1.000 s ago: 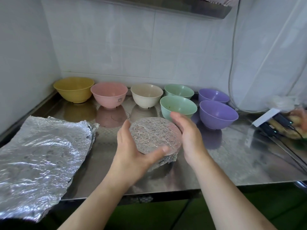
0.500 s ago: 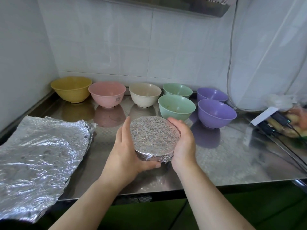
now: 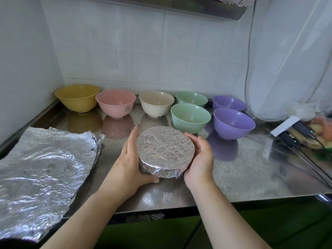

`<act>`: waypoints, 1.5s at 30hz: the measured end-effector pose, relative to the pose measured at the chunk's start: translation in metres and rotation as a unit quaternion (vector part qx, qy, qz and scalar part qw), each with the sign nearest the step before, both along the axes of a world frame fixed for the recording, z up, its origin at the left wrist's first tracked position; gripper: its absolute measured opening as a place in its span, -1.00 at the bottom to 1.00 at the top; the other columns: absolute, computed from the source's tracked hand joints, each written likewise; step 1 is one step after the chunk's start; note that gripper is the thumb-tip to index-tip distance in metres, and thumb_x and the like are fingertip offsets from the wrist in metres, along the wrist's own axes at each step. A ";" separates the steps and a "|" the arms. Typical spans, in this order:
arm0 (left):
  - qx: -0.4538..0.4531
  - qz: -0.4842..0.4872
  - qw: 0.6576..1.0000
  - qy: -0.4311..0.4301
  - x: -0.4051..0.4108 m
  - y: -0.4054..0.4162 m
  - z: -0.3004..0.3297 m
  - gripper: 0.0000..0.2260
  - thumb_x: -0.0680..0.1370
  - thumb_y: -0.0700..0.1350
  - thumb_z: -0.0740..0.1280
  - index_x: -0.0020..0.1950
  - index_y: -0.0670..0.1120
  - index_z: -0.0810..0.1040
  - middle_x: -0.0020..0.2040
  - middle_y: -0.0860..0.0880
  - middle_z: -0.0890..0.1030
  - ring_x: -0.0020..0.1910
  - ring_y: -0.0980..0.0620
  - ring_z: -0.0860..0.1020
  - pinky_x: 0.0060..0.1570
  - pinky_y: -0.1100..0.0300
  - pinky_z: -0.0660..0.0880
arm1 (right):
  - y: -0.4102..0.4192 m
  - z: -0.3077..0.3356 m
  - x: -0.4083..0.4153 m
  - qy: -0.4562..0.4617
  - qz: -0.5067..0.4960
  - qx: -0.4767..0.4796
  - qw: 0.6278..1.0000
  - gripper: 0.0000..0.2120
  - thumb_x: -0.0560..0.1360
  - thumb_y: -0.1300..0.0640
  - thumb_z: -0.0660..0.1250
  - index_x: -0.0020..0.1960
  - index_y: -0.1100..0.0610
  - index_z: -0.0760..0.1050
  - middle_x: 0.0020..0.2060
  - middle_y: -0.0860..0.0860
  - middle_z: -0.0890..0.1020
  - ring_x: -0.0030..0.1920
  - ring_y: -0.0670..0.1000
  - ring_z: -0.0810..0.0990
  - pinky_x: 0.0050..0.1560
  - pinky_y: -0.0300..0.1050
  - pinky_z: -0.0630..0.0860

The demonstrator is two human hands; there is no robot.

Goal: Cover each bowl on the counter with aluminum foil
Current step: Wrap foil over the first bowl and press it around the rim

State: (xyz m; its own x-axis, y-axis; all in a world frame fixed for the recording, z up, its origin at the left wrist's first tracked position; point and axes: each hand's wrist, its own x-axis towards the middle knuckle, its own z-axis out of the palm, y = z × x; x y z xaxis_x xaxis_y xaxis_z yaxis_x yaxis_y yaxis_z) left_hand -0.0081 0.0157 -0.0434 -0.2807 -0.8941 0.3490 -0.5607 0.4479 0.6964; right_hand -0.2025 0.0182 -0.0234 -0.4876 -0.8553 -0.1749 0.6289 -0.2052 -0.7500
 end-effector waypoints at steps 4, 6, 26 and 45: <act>0.051 -0.001 0.998 0.027 0.003 0.011 0.005 0.47 0.13 0.08 0.77 0.66 0.14 -0.29 0.62 0.14 -0.01 0.63 0.05 0.10 0.52 0.16 0.15 | 0.001 0.001 -0.019 0.108 0.007 0.007 0.994 -0.72 0.61 0.13 0.33 0.21 0.25 0.67 0.03 0.09 0.77 0.06 0.11 0.75 0.09 -0.07 0.61; 0.076 -0.016 0.996 0.053 0.001 0.021 0.011 0.50 0.07 0.21 0.76 0.66 0.16 -0.29 0.60 0.18 -0.04 0.64 0.08 0.05 0.55 0.12 0.12 | -0.003 0.002 -0.024 0.154 0.024 -0.008 0.988 -0.76 0.62 0.13 0.33 0.17 0.18 0.70 0.10 0.07 0.76 0.16 0.07 0.72 0.28 -0.01 0.57; 0.072 -0.013 0.994 -0.079 -0.015 0.017 0.052 0.39 0.03 0.55 0.52 0.65 0.16 -0.17 0.63 0.18 -0.13 0.66 0.00 -0.04 0.61 -0.07 0.16 | 0.011 -0.002 -0.019 0.337 0.083 -0.015 0.938 -0.58 0.59 -0.07 0.27 0.37 0.04 0.63 0.30 -0.11 0.68 0.37 -0.11 0.59 0.52 0.03 0.39; 0.007 0.063 0.972 -0.227 -0.036 0.015 0.054 0.03 0.45 0.60 0.06 0.70 -0.07 -0.02 0.69 -0.29 -0.07 0.69 -0.15 -0.10 0.64 -0.02 -0.12 | 0.084 -0.024 0.002 0.642 -0.014 0.077 0.763 -0.67 0.37 -0.21 0.54 -0.08 -0.10 0.46 -0.16 -0.20 0.62 -0.07 -0.18 0.61 -0.07 -0.02 0.61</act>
State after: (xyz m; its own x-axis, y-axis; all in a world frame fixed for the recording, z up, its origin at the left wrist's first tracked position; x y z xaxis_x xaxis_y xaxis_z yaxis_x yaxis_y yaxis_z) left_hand -0.0445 0.0303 0.0104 -0.2909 -0.9350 0.2026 -0.8613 0.3482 0.3700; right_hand -0.2007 0.1023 -0.0471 -0.3593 -0.8591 0.3645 -0.6472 -0.0520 -0.7605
